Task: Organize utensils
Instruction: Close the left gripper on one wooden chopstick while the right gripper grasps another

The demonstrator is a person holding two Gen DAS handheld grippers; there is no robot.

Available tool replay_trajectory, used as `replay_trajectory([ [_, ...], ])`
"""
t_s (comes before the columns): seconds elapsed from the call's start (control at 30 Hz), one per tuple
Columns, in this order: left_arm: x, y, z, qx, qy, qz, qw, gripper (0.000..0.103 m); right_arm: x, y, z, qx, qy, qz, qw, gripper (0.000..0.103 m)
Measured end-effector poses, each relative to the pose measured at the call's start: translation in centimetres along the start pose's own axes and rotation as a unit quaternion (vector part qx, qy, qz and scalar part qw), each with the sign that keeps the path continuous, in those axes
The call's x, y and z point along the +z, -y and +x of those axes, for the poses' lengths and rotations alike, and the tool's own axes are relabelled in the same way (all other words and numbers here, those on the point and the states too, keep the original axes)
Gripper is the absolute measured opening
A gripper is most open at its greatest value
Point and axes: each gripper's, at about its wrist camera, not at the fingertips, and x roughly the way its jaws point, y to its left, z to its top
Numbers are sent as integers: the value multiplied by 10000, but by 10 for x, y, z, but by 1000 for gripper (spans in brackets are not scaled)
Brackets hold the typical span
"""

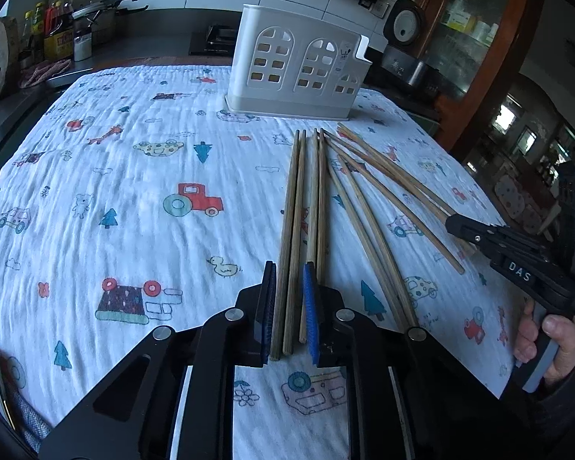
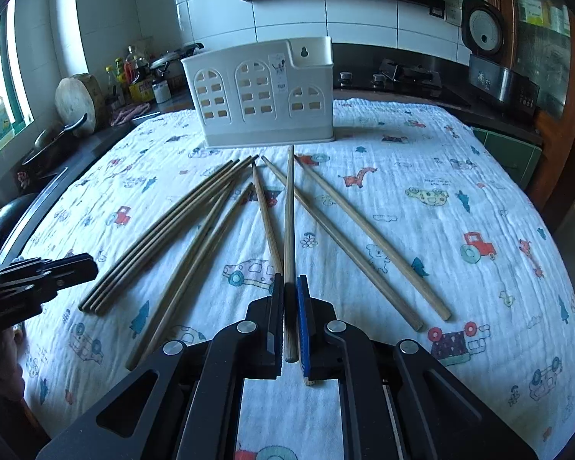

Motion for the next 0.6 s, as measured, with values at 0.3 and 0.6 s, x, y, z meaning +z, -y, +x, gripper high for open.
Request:
replay_trajectory([
  [0.3, 5, 1, 19, 152, -205, 73, 9996, 9, 8, 2, -21, 72, 273, -16, 9996, 7],
  [0.6, 12, 0, 26, 229, -331, 179, 9990, 9, 10, 2, -29, 95, 358, -76, 9993, 7],
])
